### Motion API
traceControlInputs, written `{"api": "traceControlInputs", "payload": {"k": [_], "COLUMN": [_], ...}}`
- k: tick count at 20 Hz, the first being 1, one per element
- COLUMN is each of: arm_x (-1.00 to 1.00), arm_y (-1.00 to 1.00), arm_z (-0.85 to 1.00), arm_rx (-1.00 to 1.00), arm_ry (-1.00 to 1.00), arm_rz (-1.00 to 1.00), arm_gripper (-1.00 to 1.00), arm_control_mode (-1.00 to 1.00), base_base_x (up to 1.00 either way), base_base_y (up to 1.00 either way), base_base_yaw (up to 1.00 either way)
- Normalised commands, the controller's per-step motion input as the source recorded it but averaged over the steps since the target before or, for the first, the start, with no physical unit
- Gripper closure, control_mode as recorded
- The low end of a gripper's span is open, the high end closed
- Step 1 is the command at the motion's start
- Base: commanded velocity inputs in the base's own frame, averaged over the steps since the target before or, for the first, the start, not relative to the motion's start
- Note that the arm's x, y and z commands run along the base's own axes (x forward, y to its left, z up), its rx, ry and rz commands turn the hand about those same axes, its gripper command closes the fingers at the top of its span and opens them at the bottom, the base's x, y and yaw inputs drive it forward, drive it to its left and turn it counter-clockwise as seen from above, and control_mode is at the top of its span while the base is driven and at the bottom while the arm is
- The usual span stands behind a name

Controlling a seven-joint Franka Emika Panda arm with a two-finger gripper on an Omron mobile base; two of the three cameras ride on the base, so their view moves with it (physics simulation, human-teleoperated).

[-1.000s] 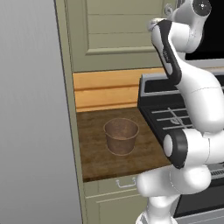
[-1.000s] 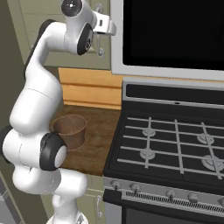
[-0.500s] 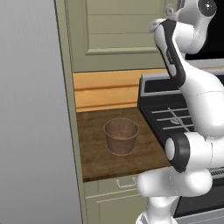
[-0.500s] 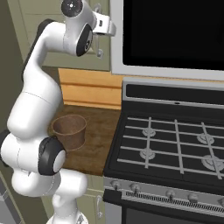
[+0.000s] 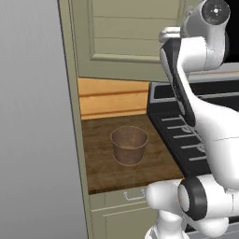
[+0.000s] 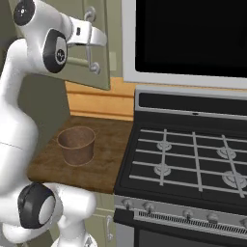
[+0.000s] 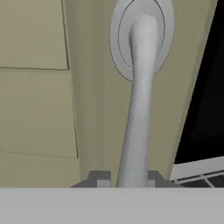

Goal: Open the cabinet, pick up the bread from the cabinet and place it in the basket. Then move the basket to the dining counter.

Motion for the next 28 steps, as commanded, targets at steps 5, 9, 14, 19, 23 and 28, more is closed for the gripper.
{"api": "traceControlInputs", "payload": {"k": [5,9,14,19,23,28], "arm_x": [-1.0,-0.98,-0.65,-0.27,-0.29,-0.67], "arm_y": [0.86,0.98,0.48,0.12,0.0,0.06], "arm_z": [0.0,0.0,-0.07,-0.12,-0.03,0.0], "arm_rx": [-0.16,-0.23,-0.09,0.0,0.0,0.0], "arm_ry": [0.04,0.17,0.16,0.03,-0.09,-0.14], "arm_rz": [-0.19,-0.17,-0.15,-0.08,-0.04,-0.09], "arm_gripper": [1.0,1.0,1.0,-1.0,-1.0,-1.0], "arm_control_mode": [-1.0,-1.0,-1.0,-1.0,-1.0,-1.0], "base_base_x": [0.0,0.0,0.0,0.0,0.0,0.0], "base_base_y": [0.0,0.0,0.0,0.0,0.0,0.0], "base_base_yaw": [0.0,0.0,0.0,0.0,0.0,0.0]}}
